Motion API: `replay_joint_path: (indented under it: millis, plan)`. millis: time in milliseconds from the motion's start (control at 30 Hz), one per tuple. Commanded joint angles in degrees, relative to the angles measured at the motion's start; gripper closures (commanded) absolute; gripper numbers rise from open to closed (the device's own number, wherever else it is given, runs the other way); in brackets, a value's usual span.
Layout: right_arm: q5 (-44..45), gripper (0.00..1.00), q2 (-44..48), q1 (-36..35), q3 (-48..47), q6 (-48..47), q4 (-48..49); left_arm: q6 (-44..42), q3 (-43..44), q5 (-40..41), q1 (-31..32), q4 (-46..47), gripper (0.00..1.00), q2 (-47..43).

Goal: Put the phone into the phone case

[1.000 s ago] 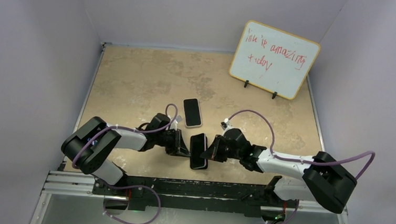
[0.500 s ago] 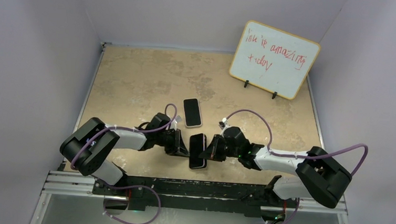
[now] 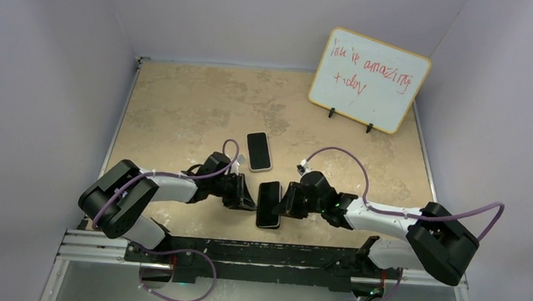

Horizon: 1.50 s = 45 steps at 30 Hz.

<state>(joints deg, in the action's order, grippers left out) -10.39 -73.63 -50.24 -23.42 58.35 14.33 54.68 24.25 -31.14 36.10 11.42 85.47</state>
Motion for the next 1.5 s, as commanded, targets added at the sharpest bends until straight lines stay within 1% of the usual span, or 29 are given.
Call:
replay_joint_path:
  millis: [0,100,233,400,600,867,1133,1367,1467]
  plan:
    - [4.72,0.75,3.39,-0.15,-1.22,-3.47,-10.42,-0.95,1.6,1.85,0.42,-0.1,0.81,-2.3]
    - [5.95,0.69,5.08,-0.2,-2.1,-4.22,-13.05,-1.06,1.75,2.23,0.46,-0.82,0.79,-3.5]
    - [7.28,0.66,6.7,-0.17,-2.8,-4.79,-15.38,-1.44,2.09,2.33,0.44,-0.37,0.75,-4.26]
    - [8.02,0.71,6.5,-0.12,-3.08,-5.35,-14.68,-3.61,3.62,2.22,0.44,0.26,0.7,-2.91]
    - [8.6,0.71,3.98,-0.08,-5.19,-6.32,-14.57,-4.83,4.43,2.32,0.49,2.04,0.68,-0.77]
    - [7.46,0.8,0.76,-0.03,-6.4,-6.67,-12.33,-4.75,4.41,1.93,1.2,3.64,0.67,1.39]
    - [4.17,0.93,-2.67,0.02,-7.16,-7.48,-8.17,-2.9,3.77,1.85,3.76,6.22,0.67,2.86]
    - [2.06,0.98,-6.04,-0.01,-6.82,-7.26,-4.5,-1.04,3.46,2.12,6.25,7.65,0.7,1.94]
    - [1.94,0.98,-7.13,0.03,-6.35,-6.96,-4.0,-0.23,3.28,2.52,6.79,7.74,0.74,0.63]
